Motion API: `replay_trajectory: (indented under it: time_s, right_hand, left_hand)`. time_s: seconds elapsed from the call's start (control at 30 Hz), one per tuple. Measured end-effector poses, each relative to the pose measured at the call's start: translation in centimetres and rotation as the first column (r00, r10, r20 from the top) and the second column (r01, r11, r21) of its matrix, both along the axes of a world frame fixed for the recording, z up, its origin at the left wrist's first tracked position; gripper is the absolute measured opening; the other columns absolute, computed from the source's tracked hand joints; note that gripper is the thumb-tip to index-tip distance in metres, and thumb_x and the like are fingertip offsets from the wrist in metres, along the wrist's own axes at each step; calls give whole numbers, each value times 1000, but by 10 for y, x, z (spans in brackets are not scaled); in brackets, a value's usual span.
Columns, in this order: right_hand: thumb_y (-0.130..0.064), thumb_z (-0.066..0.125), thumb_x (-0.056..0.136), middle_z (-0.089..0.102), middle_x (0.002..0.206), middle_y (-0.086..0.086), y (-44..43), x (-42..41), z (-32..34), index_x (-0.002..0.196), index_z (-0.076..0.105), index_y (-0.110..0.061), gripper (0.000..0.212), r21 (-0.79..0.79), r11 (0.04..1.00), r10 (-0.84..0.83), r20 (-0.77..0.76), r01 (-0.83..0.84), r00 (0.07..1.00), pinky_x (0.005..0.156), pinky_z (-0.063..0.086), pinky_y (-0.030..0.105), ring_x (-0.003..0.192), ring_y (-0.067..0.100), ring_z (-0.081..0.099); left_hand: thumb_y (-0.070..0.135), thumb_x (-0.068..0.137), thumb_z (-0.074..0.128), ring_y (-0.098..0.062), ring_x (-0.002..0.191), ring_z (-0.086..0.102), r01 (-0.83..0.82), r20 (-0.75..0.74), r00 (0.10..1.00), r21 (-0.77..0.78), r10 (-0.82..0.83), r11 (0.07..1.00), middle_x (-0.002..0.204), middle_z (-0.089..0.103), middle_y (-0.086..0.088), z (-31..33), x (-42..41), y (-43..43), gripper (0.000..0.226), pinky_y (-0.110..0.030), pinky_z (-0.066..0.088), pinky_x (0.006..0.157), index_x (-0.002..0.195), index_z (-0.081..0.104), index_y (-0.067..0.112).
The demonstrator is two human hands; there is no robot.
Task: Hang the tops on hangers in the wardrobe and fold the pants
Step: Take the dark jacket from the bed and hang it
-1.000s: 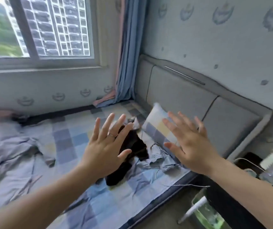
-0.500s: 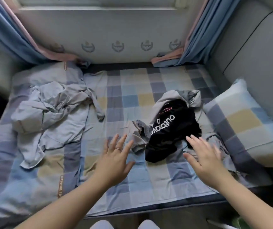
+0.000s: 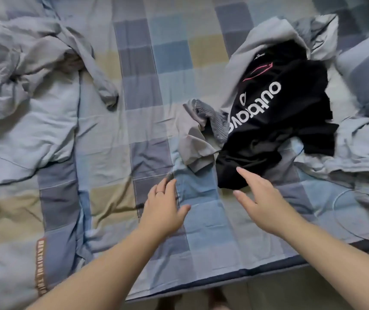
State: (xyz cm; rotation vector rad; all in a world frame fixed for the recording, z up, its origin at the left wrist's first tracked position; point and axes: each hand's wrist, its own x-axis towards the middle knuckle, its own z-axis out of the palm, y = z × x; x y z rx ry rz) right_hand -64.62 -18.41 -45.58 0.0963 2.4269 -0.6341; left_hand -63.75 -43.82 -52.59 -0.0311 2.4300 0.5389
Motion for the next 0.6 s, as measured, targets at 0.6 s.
replay_trajectory:
  time_s: [0.6]
  right_hand:
    - [-21,67,91,5,168,-6,-24,-135,-125,159,-2,-37,99,153,972,213,-229,-181,950,116,30,54,150,30,18]
  left_hand:
    - [2,68,40,-28,93,64,-205,-29,972,383,233,901,89,69,-1,-87,-81,37,47,-36,54,80,84,78,24]
